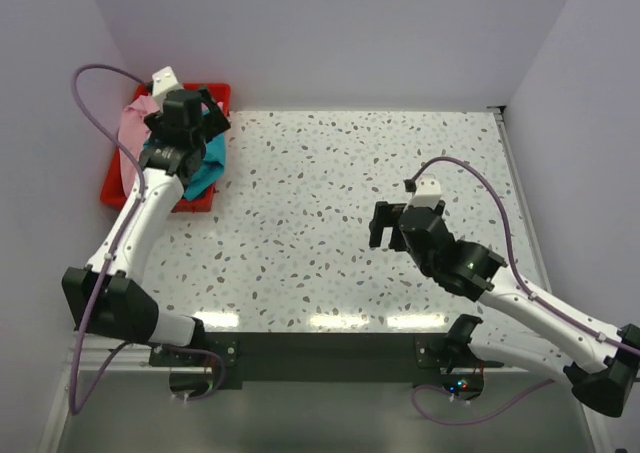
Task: Fold and stack the t-shirts
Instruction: Grab the tshirt from the pile
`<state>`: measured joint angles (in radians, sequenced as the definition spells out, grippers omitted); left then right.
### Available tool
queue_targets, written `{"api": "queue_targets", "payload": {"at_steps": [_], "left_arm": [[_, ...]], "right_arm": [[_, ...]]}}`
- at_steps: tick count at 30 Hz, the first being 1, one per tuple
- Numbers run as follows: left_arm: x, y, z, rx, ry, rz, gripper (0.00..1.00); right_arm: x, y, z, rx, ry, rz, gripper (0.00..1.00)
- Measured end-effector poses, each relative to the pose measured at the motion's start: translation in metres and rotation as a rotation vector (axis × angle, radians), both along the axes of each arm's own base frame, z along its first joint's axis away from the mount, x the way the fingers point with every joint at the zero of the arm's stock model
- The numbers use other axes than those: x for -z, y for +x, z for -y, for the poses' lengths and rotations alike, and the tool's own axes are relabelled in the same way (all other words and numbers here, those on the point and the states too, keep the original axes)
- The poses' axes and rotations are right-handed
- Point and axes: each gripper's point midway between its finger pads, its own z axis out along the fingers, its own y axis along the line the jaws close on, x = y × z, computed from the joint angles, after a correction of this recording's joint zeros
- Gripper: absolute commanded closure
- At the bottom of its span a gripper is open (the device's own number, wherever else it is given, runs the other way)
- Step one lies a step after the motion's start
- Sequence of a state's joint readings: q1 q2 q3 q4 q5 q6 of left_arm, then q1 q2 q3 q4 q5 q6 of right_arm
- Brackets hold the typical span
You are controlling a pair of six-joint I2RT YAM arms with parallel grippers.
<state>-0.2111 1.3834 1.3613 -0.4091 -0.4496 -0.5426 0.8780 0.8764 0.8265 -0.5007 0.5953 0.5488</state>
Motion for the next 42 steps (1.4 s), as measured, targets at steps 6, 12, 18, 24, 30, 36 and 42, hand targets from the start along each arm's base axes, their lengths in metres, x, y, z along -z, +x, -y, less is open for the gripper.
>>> {"api": "queue_targets", "payload": {"at_steps": [6,12,18,24,30,36,42], "left_arm": [[0.049,0.039,-0.071,-0.228,-0.016,-0.116,0.02],[0.117,0.048,-0.088,-0.282,-0.064,-0.260,0.05],[0.149,0.062,-0.088,-0.217,-0.139,-0.277,0.21],[0.174,0.076,-0.084,-0.167,-0.184,-0.294,0.47],[0.188,0.078,-0.085,-0.139,-0.219,-0.321,0.90],[0.158,0.088,-0.086,-0.098,-0.226,-0.260,1.00],[0.057,0.082,-0.075,-0.013,-0.218,-0.066,1.00]], "right_arm": [[0.024,-0.003,-0.017,-0.079,-0.041,-0.086,0.01],[0.034,-0.005,-0.022,-0.102,-0.059,-0.120,0.01],[0.038,-0.005,-0.026,-0.113,-0.063,-0.135,0.01],[0.038,-0.006,-0.031,-0.129,-0.043,-0.138,0.01],[0.037,-0.006,-0.034,-0.142,-0.031,-0.139,0.02],[0.037,-0.007,-0.034,-0.145,-0.031,-0.140,0.04],[0.029,-0.005,-0.037,-0.149,-0.023,-0.124,0.05]]}}
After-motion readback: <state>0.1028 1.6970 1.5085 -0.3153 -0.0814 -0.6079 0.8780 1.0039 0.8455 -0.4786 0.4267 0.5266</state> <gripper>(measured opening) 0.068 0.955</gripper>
